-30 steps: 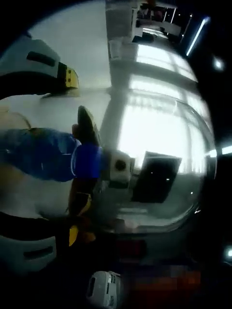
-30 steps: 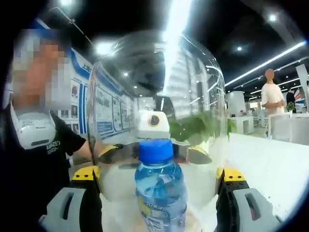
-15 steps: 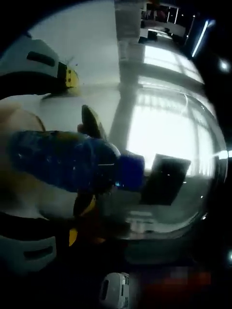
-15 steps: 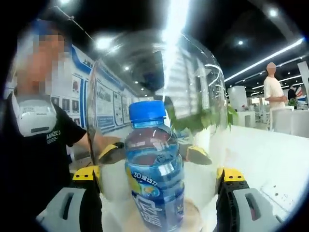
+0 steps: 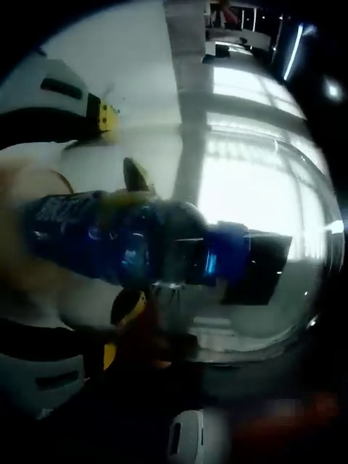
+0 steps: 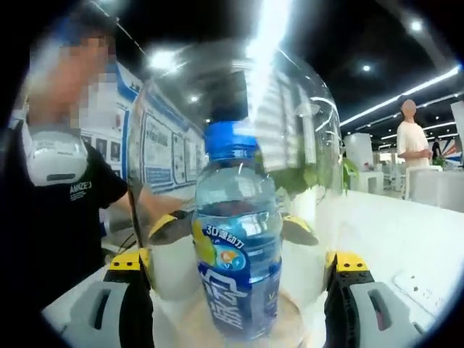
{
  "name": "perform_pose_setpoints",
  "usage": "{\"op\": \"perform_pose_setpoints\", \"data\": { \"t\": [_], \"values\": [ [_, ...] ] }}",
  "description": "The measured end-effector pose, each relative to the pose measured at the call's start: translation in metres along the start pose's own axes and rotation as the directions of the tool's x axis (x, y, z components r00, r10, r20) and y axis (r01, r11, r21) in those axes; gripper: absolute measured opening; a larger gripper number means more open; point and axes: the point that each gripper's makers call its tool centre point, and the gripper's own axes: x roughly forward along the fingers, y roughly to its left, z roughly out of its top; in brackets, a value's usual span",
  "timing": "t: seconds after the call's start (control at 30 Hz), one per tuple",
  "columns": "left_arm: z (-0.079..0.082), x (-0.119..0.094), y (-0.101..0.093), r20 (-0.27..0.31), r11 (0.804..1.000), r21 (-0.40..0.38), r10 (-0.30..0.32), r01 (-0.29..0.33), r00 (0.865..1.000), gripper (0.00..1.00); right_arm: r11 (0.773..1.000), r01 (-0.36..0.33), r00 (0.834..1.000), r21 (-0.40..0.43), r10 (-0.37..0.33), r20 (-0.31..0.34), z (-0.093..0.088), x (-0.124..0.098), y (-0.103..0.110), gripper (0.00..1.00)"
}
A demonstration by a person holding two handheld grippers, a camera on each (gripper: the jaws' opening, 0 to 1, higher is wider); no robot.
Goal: Open the cover put in the Mizone put the cover back on
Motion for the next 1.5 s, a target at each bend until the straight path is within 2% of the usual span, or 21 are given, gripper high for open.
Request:
{"op": "perform_pose_setpoints", "data": {
  "t": [0.3, 0.73, 1.1, 1.33, 1.5],
  "values": [
    [0.002, -0.003, 0.000, 0.048, 1.000, -0.006, 0.012, -0.012, 0.999, 0.87, 1.000, 0.007, 1.000, 0.000, -0.007, 0.018, 0.002, -0.001, 0.000, 0.91],
    [0.004, -0.008, 0.000, 0.031, 0.999, -0.007, 0.053, -0.052, 0.998, 0.86, 0.999, 0.035, 0.999, 0.002, -0.035, -0.008, 0.002, -0.004, 0.000, 0.91],
    [0.007, -0.018, -0.001, 0.055, 0.994, -0.006, 0.108, -0.108, 0.993, 0.82, 0.994, 0.113, 0.993, 0.010, -0.113, -0.044, 0.000, -0.008, 0.001, 0.89],
    [0.007, -0.021, -0.001, 0.060, 0.990, -0.012, 0.139, -0.139, 0.988, 0.80, 0.983, 0.182, 0.982, 0.024, -0.181, -0.062, -0.001, -0.016, 0.001, 0.83],
    [0.005, -0.027, -0.003, 0.065, 0.983, -0.006, 0.184, -0.184, 0.981, 0.76, 0.972, 0.234, 0.970, 0.025, -0.231, -0.069, -0.002, -0.021, 0.004, 0.80]
  ]
}}
